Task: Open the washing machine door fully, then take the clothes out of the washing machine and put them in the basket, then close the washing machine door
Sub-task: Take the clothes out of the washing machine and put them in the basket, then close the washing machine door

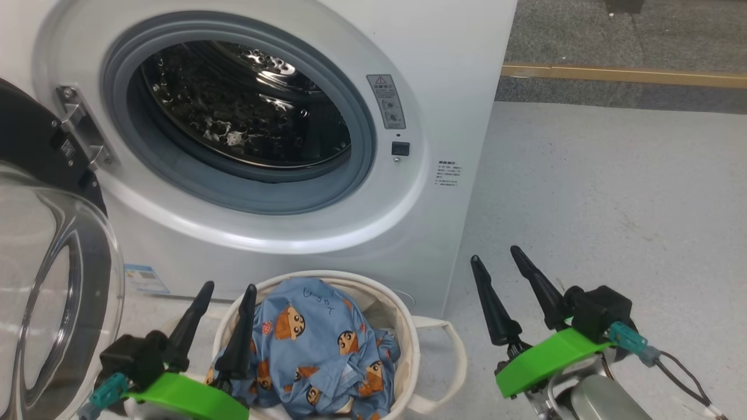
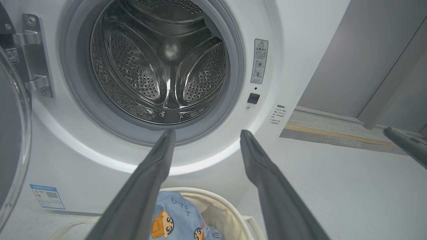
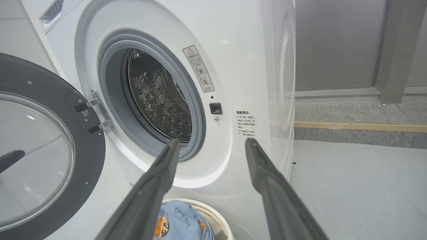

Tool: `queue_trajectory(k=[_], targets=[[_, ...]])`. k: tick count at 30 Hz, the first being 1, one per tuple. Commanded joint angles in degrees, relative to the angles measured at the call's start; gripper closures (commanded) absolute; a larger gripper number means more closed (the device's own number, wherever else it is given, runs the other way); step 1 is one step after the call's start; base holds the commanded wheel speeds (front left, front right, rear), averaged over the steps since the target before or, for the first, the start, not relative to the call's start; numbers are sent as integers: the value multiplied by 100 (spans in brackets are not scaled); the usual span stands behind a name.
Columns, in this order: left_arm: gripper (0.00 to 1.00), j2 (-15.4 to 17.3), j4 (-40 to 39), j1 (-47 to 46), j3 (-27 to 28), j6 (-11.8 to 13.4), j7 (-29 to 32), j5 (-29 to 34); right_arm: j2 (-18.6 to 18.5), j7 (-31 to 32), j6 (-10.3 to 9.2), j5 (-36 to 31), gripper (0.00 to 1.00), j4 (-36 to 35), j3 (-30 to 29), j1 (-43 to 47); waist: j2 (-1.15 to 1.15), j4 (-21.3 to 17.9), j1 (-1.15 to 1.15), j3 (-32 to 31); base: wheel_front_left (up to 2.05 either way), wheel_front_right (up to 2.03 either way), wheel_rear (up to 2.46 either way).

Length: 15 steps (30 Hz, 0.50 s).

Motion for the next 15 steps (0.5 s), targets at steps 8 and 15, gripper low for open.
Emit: queue_trajectory(k=[8, 15], targets=[[0, 161, -310, -231, 233, 74, 45, -70, 15, 31, 7, -93, 0, -196, 26, -34, 0, -35, 0, 82, 0, 0, 0], [0, 140, -290, -246, 232, 93, 68, -143, 37, 32, 7, -97, 0, -218, -6, -31, 0, -44, 0, 96, -15, 17, -2]])
